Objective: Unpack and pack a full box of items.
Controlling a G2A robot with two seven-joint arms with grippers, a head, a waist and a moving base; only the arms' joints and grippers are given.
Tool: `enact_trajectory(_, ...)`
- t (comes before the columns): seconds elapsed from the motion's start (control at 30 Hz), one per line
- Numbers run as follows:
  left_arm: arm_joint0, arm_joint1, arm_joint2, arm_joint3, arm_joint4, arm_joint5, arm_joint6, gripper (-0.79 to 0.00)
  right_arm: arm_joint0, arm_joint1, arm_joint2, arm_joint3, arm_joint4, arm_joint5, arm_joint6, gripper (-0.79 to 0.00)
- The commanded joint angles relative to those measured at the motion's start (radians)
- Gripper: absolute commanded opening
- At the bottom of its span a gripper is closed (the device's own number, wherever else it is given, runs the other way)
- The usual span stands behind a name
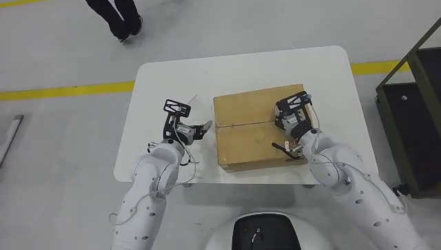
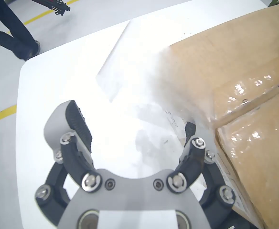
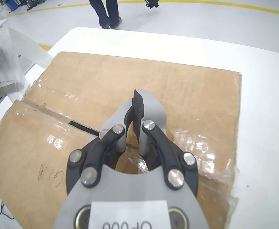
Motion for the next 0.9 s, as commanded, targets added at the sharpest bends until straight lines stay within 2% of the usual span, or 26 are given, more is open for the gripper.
enact_trajectory(0.0, 0.002, 0.001, -0.003, -0.016, 0.008, -0.012, -0.002, 0.000, 0.002, -0.001, 0.000, 0.002, 0.000, -0.001, 0.000, -0.785)
enact_trajectory(0.4, -0.072, -0.007, 0.049, -0.053, 0.014, -0.053, -0.013, 0.000, -0.014, -0.004, 0.023, -0.018, 0.009, 0.003, 0.002, -0.785)
enact_trajectory(0.87, -0.201, -0.033, 0.197, -0.063, 0.136, -0.052, -0.048, 0.000, -0.055, -0.002, 0.073, -0.066, 0.015, 0.008, 0.005, -0.785)
